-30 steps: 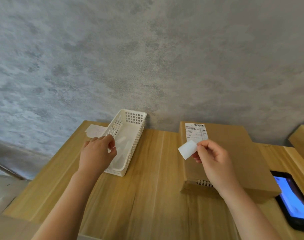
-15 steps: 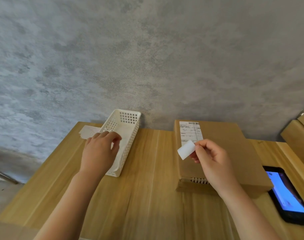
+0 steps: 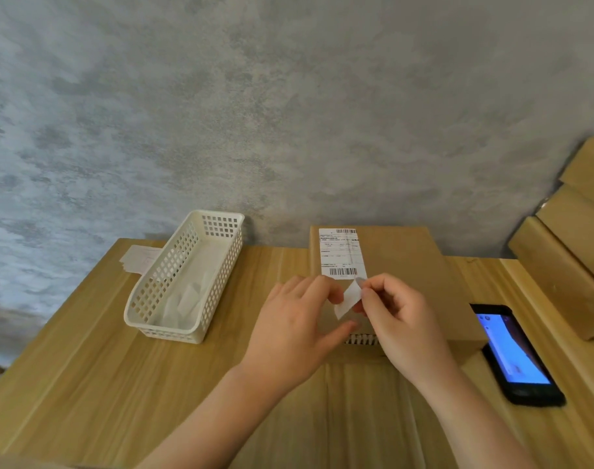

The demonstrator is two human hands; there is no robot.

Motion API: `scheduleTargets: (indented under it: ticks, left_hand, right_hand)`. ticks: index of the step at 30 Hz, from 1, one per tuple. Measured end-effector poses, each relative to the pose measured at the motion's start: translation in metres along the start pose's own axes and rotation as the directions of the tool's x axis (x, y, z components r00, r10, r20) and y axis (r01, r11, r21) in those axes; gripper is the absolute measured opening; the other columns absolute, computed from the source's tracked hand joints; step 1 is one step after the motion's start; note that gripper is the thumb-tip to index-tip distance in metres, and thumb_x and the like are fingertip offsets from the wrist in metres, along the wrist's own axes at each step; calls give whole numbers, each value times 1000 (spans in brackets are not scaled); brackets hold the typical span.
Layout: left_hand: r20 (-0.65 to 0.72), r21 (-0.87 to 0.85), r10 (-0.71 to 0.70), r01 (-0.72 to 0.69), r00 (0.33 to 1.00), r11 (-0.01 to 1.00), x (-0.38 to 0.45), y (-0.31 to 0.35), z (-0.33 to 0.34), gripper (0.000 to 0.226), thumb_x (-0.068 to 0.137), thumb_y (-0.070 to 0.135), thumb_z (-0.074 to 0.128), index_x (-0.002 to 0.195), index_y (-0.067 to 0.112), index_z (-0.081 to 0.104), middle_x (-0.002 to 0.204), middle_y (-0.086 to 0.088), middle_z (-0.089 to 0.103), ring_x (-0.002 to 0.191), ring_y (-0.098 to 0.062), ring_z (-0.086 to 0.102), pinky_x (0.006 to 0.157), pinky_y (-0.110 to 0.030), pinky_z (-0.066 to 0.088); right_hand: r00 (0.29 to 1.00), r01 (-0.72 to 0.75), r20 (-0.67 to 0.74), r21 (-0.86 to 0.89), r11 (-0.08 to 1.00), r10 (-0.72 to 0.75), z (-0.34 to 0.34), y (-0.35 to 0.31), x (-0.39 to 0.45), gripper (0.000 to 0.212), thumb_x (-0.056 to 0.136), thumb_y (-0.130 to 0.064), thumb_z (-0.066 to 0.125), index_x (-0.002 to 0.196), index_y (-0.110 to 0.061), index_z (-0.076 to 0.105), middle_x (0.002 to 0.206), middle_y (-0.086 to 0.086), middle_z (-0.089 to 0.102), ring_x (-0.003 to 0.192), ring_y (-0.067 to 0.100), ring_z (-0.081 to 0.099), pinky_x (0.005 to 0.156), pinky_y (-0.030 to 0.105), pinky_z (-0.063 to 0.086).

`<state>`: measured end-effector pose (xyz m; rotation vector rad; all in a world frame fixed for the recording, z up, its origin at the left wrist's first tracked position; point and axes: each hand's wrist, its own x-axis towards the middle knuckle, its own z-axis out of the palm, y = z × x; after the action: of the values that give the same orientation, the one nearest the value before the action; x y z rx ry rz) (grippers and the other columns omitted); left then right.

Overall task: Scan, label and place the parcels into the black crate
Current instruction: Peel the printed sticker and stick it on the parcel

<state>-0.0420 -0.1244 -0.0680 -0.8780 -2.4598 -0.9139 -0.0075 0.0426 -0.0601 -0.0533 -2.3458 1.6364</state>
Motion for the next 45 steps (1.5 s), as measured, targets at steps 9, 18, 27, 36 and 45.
scheduleTargets:
  ticks: [9, 18, 27, 36, 45]
  left_hand:
    - [-21, -177, -201, 194, 979, 965, 8, 10, 4, 5, 87, 33, 61, 85, 29, 62, 82, 16, 64, 83, -4, 58, 74, -28, 47]
    - [270, -649, -556, 575, 786, 497, 12, 10, 11, 7, 93, 16, 64, 88, 13, 68, 78, -1, 68, 73, -10, 61, 71, -31, 49]
    - [134, -255, -500, 518, 855, 817, -3, -12, 37, 11, 86, 31, 66, 77, 32, 61, 99, 18, 55, 102, -10, 52, 82, -30, 49]
    - [162, -228, -513, 538, 843, 811, -3, -22, 47, 11, 83, 36, 66, 76, 31, 60, 106, 22, 47, 107, -11, 52, 88, -35, 52]
    - [110, -165, -461, 473, 881, 865, -6, -23, 50, 15, 82, 33, 68, 76, 33, 55, 103, 22, 45, 103, -9, 50, 80, -24, 48]
  right_hand:
    - [996, 29, -87, -53, 998, -34, -15, 10, -7, 20, 96, -46, 54, 87, -29, 61, 82, -8, 67, 77, 7, 63, 68, 18, 48]
    - [991, -106, -102, -212, 972, 86, -32, 34, -6, 21, 96, -40, 55, 88, -23, 65, 77, -7, 68, 71, 8, 62, 67, 34, 50]
    - [998, -54, -12, -545, 837, 56, -30, 43, 3, 38, 98, -35, 52, 68, -12, 46, 57, -4, 43, 52, 9, 37, 47, 24, 24]
    - [999, 27, 30, -669, 743, -9, -25, 44, 8, 36, 93, -30, 54, 64, -15, 40, 61, -4, 45, 64, 11, 41, 50, 31, 30]
    - [992, 95, 19, -750, 655, -123, -19, 51, 7, 34, 88, -28, 58, 64, -16, 38, 61, -5, 44, 66, 18, 44, 50, 36, 36]
